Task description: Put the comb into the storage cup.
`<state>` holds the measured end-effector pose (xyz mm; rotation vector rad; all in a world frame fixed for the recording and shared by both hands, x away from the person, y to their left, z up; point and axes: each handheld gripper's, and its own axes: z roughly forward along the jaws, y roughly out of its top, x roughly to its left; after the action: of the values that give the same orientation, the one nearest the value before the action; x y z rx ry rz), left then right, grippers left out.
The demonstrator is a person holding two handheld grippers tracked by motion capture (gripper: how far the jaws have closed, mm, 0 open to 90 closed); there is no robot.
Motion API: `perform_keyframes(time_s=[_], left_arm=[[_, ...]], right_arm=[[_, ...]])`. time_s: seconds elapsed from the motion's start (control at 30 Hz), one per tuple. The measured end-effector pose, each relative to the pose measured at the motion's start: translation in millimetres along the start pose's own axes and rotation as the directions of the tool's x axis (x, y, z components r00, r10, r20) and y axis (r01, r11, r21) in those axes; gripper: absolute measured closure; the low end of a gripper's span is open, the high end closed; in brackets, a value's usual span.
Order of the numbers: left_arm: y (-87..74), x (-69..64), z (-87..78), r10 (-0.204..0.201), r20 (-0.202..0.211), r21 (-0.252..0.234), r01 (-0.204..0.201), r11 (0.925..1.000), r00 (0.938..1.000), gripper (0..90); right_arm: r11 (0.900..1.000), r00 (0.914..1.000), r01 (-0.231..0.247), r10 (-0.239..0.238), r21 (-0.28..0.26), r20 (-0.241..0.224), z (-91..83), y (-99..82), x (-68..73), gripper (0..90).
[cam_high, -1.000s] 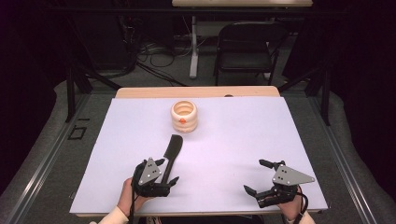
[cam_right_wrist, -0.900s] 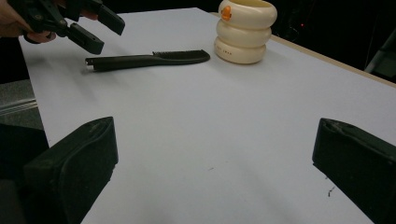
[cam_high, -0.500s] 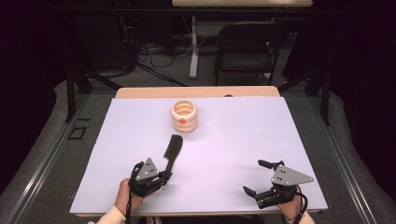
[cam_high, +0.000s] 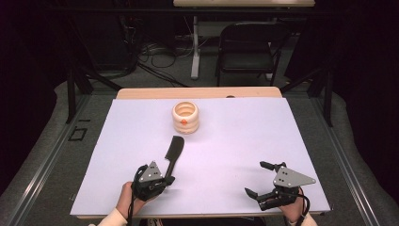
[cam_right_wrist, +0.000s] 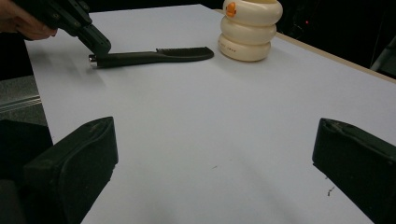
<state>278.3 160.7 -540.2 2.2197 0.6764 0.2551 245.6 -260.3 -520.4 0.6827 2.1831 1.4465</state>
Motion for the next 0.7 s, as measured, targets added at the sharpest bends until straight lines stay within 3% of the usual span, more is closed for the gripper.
perform_keyframes(time_s=[0.1, 0.2, 0.7], left_arm=[[-1.0, 1.7, 1.1, -0.008, 0.007, 0.015, 0.008, 0.9999, 0.9999, 90.0], [-1.5, 3.7, 2.8, -0.050, 0.023, 0.030, 0.050, 0.9983, 0.9985, 89.9], [-3.3, 6.0, 4.1, -0.055, -0.015, 0.074, 0.056, 0.9956, 0.9984, 90.0]], right_arm=[[1.0000, 1.0000, 0.000, 0.000, -0.002, 0.002, -0.2, 0.1, 0.0, 0.0], [1.0000, 1.0000, -0.001, 0.001, 0.003, 0.002, -0.2, -0.1, -0.4, 0.0], [1.0000, 1.0000, -0.002, 0.002, 0.002, 0.006, -0.4, -0.1, -0.3, 0.0]])
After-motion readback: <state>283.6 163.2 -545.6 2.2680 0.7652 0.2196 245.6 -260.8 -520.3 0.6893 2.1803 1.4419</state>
